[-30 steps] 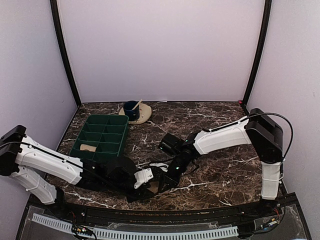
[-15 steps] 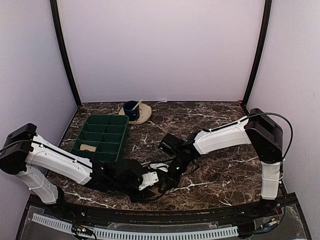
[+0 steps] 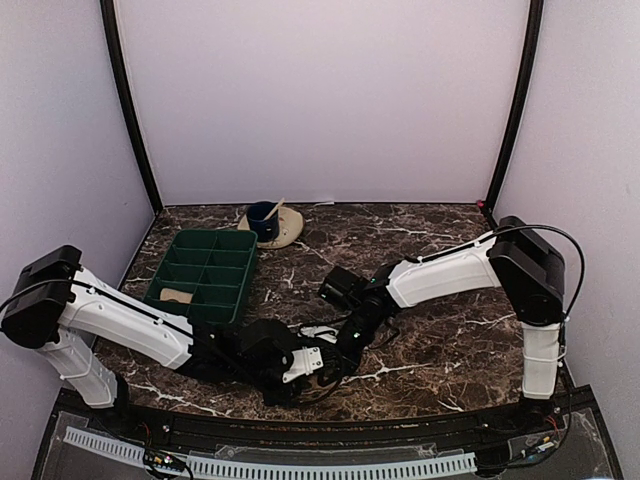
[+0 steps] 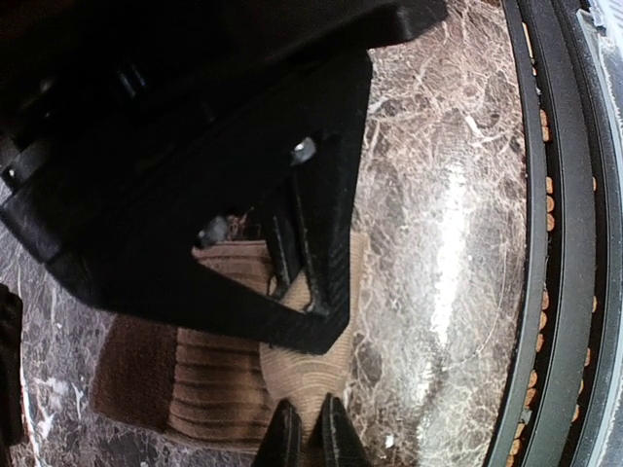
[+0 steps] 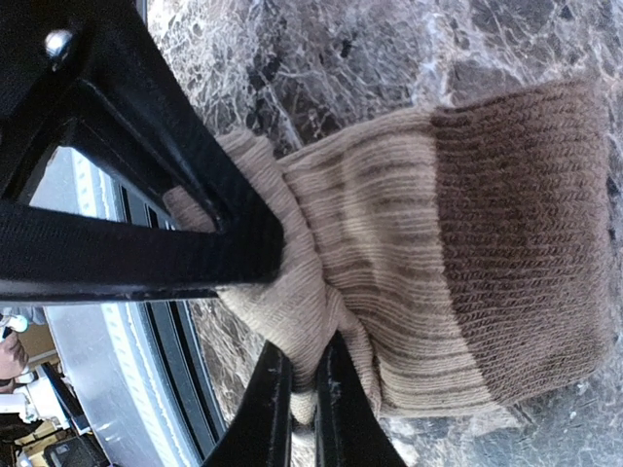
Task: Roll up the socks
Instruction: Roll the sock at the center of the board.
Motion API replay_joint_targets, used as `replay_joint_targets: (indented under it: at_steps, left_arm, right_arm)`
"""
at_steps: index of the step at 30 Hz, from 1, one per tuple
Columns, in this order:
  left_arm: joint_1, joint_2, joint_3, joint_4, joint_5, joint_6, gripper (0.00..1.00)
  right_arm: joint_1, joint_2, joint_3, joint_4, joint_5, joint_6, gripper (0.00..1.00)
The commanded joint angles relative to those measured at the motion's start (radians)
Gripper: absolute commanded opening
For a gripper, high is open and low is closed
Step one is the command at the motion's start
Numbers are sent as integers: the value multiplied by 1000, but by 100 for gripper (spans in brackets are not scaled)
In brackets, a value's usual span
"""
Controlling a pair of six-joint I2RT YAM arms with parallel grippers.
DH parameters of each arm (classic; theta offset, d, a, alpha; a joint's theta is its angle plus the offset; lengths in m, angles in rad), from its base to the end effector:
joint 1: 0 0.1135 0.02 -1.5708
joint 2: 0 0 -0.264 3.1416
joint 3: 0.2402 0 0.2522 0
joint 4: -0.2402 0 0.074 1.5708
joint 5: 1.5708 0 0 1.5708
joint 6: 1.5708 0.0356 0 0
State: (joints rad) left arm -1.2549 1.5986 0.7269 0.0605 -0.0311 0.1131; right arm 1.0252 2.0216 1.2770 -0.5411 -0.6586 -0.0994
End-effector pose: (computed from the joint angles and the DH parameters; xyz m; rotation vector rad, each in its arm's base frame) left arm 0.0962 -0.2909 0.1491 1.5308 1.9015 -0.4946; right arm 0.1809 0.3400 0.1312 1.6670 -2.3785 -1.0730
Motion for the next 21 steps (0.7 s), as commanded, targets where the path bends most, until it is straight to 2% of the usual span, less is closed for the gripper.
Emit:
replay_joint_targets:
  at_steps: [1, 5, 8, 13, 21]
  left_arm:
    - [-3, 14, 13, -39, 30, -8, 0]
    - [-3, 28, 22, -51, 57, -13, 0]
    - [6, 35, 28, -59, 83, -23, 0]
    - [62, 21, 24, -60, 155, -56, 0]
    - [138, 14, 28, -79, 244, -76, 0]
  right_arm:
    - [-5, 32, -22, -46, 35, -5, 0]
    - [-5, 22, -32, -37, 40, -1, 5]
    - [-5, 8, -50, -21, 39, 6, 14]
    - [-8, -12, -77, 3, 37, 17, 24]
    - [-11, -54, -115, 38, 42, 39, 30]
